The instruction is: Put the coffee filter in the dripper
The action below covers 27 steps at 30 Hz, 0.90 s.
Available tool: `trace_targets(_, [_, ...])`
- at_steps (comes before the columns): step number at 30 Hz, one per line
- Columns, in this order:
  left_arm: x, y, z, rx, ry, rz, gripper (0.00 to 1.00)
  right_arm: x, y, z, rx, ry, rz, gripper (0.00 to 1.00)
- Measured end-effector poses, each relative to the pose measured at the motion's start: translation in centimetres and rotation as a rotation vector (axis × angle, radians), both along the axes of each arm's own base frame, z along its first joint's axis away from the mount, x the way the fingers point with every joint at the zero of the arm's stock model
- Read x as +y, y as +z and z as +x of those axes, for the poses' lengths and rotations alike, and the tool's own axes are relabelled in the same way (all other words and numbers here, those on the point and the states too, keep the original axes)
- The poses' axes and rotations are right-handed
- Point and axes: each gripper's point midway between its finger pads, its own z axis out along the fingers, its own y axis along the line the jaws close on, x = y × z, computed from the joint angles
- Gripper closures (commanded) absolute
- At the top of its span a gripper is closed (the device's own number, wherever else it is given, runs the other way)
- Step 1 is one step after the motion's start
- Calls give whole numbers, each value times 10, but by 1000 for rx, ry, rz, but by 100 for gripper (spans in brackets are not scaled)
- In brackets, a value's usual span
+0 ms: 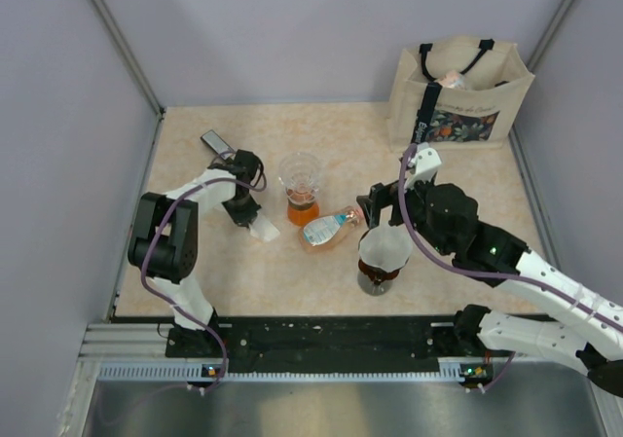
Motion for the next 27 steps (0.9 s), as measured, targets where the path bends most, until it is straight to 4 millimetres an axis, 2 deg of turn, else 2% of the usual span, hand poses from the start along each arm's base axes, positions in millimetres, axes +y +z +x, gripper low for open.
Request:
trace_targets(8, [3, 3, -5, 2, 1, 10, 96, 4, -4, -4, 5, 40, -15, 2])
trace_targets(11, [6, 17, -14, -20, 2, 8, 96, 10, -4, -9, 1, 91, -26, 2])
trace_targets(14, [8, 44, -19, -92, 4, -7, 96, 19, -4, -17, -1, 169, -28, 2])
trace_targets(19, [6, 112, -26, -307, -10, -82, 93, 46, -1, -40, -21, 375, 19, 7])
trace_targets(23, [-13, 163, -40, -459, -90, -225, 92, 75, 6, -61, -35, 566, 76, 9])
trace_targets(27, [-36, 195, -59, -539, -186, -366, 91, 111, 2, -81, -32, 726, 63, 10])
